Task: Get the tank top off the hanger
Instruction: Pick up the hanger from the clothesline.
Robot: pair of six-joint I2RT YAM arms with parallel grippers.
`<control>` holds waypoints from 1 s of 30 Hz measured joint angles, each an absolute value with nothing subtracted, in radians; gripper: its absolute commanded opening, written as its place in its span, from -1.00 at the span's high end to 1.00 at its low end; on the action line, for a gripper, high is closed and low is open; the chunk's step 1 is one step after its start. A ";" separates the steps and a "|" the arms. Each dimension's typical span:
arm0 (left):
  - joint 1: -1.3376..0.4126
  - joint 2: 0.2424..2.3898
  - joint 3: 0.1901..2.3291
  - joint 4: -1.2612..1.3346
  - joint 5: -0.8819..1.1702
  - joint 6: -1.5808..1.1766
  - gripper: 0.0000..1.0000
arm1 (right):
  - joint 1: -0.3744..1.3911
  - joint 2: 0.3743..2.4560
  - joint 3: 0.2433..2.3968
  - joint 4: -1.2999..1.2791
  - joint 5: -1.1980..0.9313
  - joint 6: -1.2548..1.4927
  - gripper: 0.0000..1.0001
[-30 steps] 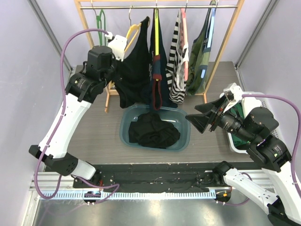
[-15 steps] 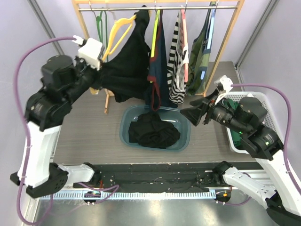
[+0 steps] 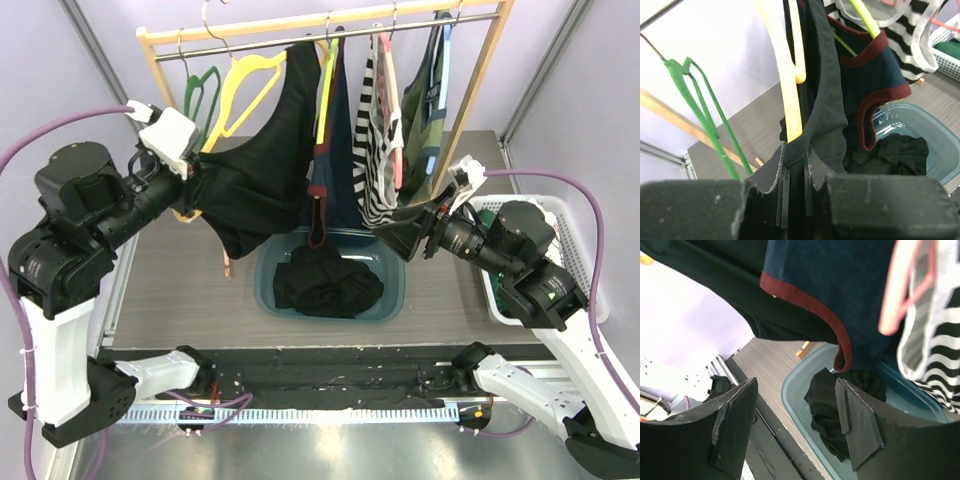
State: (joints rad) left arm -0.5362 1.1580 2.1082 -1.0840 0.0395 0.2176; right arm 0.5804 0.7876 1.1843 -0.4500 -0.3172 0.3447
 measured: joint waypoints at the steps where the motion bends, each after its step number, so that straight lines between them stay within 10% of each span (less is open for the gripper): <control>1: -0.536 1.157 2.094 -1.079 0.038 0.216 1.00 | 0.580 0.788 1.184 -0.444 -0.317 0.350 -0.42; 30: -0.413 1.652 2.280 -0.936 -0.216 0.181 0.99 | 0.580 0.772 1.134 -0.421 -0.218 0.350 -0.42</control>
